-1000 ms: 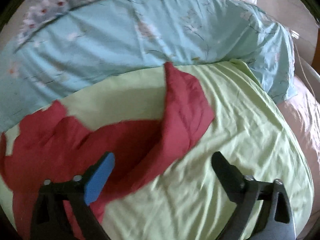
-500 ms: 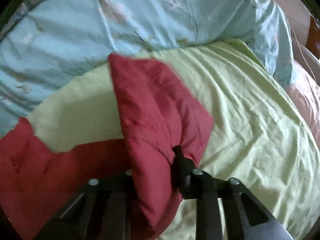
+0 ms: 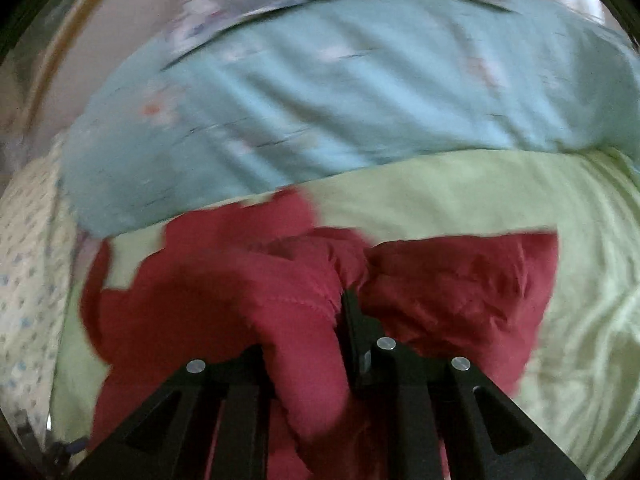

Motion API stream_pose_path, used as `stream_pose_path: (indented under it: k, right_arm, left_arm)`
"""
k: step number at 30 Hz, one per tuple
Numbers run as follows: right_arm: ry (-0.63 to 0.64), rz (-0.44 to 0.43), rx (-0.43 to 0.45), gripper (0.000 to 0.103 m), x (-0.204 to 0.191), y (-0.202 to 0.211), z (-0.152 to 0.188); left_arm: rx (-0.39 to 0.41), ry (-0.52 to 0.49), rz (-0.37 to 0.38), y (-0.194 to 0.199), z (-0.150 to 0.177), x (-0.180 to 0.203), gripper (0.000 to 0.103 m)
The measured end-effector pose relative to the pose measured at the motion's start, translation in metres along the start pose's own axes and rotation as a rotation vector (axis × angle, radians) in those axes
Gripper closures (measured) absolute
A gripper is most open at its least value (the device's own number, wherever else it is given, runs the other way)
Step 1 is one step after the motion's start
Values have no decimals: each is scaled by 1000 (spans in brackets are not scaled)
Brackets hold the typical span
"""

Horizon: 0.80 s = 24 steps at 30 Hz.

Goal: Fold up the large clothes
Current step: 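Carry the held sleeve across the jacket body with the right tool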

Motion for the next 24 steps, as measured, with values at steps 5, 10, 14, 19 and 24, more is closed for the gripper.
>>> stream_pose_path:
  k: [5,10,14,19,24]
  right_arm:
    - [162,-152,-42,89,-98,-25,33]
    - [307,-190,-153,85,-147,-63,83]
    - [424,-175,-246,76,-154,-85,118]
    - [413,-218,-264,67,-143,-80,120]
    - [394,-245,-271,54,-137,-81,126]
  left_arm:
    - [7,47,91,1,-6,-9,4]
    - [-10,106,191,-9,-22,-27,4]
    - [-33,151,264,-25,-47,-38,4]
    - [-52,153,337,-59,-100,-33,4]
    - [-146,148,423,-119,-145,-8,6]
Point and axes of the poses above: each gripper's, at about its wrist camera, not at the fingertips, and y roughly against the way its jaws point, x to its right, z to its underside, the point moved 9 cm from there along -y, roughly the way its jaws point, and after that the axes turned 4 degrees about z, right-handed, at the moved point
